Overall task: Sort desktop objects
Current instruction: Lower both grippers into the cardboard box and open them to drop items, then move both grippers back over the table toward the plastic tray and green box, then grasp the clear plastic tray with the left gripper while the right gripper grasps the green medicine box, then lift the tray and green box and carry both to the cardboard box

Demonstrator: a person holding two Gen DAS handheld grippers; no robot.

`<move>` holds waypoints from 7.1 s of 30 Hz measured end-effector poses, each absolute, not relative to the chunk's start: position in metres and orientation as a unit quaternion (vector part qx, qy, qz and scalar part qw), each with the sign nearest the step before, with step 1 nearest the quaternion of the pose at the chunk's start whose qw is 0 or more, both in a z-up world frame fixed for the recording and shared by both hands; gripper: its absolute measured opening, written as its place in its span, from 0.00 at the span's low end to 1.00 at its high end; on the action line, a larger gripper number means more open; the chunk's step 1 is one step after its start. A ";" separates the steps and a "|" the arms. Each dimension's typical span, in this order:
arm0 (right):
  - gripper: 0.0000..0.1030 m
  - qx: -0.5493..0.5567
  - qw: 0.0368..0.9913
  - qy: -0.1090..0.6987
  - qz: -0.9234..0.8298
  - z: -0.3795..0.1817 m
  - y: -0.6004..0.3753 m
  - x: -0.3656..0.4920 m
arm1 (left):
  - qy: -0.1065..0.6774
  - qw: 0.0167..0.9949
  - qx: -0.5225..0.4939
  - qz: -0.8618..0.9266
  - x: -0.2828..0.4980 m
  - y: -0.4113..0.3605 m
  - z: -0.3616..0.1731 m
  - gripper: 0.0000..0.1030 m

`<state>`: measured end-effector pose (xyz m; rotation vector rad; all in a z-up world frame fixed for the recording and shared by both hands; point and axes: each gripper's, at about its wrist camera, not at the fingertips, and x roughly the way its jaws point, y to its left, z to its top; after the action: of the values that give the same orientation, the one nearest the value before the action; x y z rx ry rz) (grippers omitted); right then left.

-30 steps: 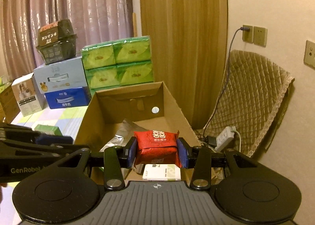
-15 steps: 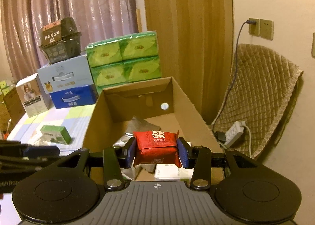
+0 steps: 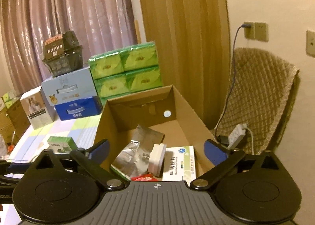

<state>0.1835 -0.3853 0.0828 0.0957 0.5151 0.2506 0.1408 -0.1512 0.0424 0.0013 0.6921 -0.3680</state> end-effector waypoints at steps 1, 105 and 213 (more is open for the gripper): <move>0.98 0.049 0.959 0.250 0.125 0.084 -0.385 0.179 | 0.336 0.926 0.004 -0.175 0.137 -0.148 0.043 0.82; 0.27 -0.394 0.720 0.396 0.412 -0.051 -0.012 0.362 | 0.422 0.860 0.157 -0.241 0.312 0.049 -0.083 0.54; 0.27 -0.133 0.861 0.402 0.283 -0.015 -0.186 0.116 | 0.412 0.905 0.004 -0.101 0.088 -0.015 -0.046 0.53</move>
<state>0.1162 -0.1862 -0.0155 -0.2788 0.8434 0.5931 0.0877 -0.0147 -0.0457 0.0075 0.8517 -0.2082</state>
